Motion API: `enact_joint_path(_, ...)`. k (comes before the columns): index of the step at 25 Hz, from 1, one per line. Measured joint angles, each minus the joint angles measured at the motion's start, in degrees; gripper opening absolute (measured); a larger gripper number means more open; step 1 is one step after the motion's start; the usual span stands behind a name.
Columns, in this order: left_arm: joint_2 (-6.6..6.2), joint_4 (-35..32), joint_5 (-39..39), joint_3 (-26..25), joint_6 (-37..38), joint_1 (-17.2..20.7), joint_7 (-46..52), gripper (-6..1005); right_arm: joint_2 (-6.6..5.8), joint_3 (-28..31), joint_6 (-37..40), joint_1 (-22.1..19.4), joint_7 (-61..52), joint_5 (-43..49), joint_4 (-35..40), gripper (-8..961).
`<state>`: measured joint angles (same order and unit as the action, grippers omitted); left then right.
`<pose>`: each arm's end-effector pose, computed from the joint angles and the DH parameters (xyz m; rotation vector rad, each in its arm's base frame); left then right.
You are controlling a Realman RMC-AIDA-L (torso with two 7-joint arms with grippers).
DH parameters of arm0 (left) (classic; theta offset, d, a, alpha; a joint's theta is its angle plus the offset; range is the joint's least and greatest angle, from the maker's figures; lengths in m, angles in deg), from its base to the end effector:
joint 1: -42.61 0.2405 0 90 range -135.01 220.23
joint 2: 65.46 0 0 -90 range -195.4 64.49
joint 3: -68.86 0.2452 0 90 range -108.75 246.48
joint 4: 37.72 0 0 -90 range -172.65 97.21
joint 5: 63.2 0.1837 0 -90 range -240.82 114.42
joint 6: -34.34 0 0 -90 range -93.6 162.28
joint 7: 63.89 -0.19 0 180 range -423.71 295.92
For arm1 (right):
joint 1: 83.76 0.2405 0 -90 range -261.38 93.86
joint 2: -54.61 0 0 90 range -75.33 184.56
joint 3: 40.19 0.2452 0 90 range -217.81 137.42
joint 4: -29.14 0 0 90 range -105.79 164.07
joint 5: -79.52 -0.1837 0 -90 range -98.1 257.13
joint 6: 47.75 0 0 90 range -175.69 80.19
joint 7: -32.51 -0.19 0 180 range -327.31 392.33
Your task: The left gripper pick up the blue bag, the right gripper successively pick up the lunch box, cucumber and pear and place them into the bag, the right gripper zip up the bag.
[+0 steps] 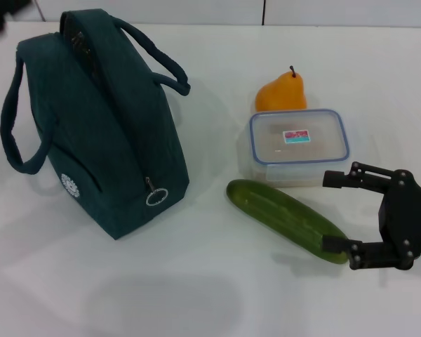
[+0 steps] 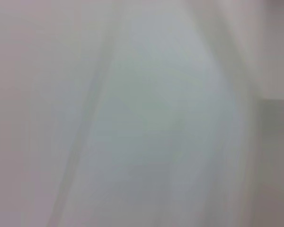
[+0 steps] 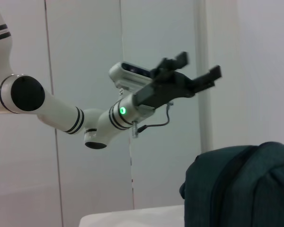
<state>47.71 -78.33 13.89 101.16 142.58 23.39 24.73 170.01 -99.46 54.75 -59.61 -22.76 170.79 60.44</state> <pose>-0.2035 0.2915 0.1175 -2.2159 -0.5282 -1.4898 0.1924 0.2566 -0.0293 -2.8236 0.0636 1.0665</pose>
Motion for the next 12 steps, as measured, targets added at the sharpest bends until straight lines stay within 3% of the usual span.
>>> enact_joint_path(7,-3.48,-4.6,6.2,-2.5,-12.9,-2.4,16.3,879,0.00,-0.1,0.2,-0.2,0.8,-1.0,-0.3,844)
enact_joint_path(12,-4.71,-12.8,18.8,-2.4,-15.5,-2.6,30.3,880,0.00,0.0,-0.1,-0.2,0.9,-1.0,-0.4,843)
